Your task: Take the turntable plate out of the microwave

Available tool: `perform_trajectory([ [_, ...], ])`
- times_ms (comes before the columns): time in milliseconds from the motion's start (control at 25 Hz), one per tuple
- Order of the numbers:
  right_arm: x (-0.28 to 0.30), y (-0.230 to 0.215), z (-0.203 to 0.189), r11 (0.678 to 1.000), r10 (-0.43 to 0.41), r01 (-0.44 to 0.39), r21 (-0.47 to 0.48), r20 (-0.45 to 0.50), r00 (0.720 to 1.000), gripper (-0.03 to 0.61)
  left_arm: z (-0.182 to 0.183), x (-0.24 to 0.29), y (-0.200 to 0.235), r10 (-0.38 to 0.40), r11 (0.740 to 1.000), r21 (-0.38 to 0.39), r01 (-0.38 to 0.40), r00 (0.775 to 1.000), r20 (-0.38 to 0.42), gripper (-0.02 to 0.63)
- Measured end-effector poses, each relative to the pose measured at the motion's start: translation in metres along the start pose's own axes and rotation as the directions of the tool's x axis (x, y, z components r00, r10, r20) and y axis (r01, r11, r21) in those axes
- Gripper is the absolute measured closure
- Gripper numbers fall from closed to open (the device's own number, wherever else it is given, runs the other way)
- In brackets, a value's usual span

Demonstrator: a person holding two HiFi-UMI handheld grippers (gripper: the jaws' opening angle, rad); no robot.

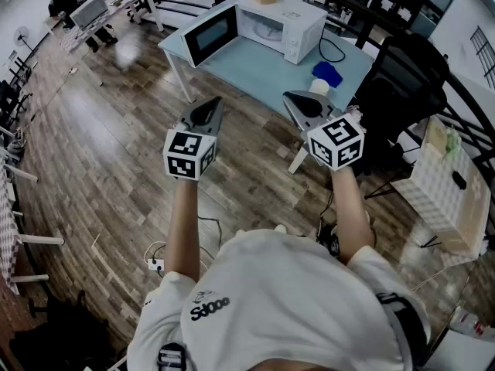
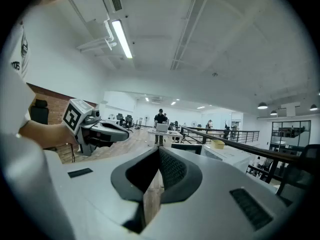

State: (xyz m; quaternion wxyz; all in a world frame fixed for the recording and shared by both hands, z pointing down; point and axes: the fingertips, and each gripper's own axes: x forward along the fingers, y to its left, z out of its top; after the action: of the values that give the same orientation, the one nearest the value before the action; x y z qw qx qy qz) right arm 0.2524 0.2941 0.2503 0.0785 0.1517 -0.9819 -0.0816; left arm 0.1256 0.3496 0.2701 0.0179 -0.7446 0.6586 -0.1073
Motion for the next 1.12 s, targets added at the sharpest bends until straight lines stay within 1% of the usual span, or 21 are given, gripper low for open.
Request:
perform_trajectory([
  [200,0.007,0.001,-0.003,1.000,-0.019,0.019,-0.006,-0.011,1.000,0.572,-0.003,-0.002,0.008,-0.003,1.000,-0.004,0.003,1.000,0.001,0.595],
  [440,0.020,0.007,-0.009,0.999,-0.030,0.030,0.014,-0.021,0.999,0.572,-0.018,-0.009,0.024,0.000,1.000,-0.011,0.000,1.000,-0.013,0.595],
  [720,0.050,0.030,-0.009,0.998,-0.041,0.042,0.051,-0.023,0.999,0.572,-0.039,-0.026,0.054,-0.008,1.000,-0.018,0.008,1.000,-0.027,0.595],
  [920,0.068,0.051,-0.005,0.999,-0.036,0.037,0.011,-0.029,0.999,0.572,-0.049,-0.033,0.079,-0.008,0.999,-0.037,0.006,0.999,-0.036,0.595],
  [1120,0.086,0.041,-0.004,0.999,-0.047,0.048,0.025,-0.034,0.998,0.572,-0.048,-0.024,0.094,-0.009,1.000,-0.024,0.009,1.000,-0.020,0.595],
])
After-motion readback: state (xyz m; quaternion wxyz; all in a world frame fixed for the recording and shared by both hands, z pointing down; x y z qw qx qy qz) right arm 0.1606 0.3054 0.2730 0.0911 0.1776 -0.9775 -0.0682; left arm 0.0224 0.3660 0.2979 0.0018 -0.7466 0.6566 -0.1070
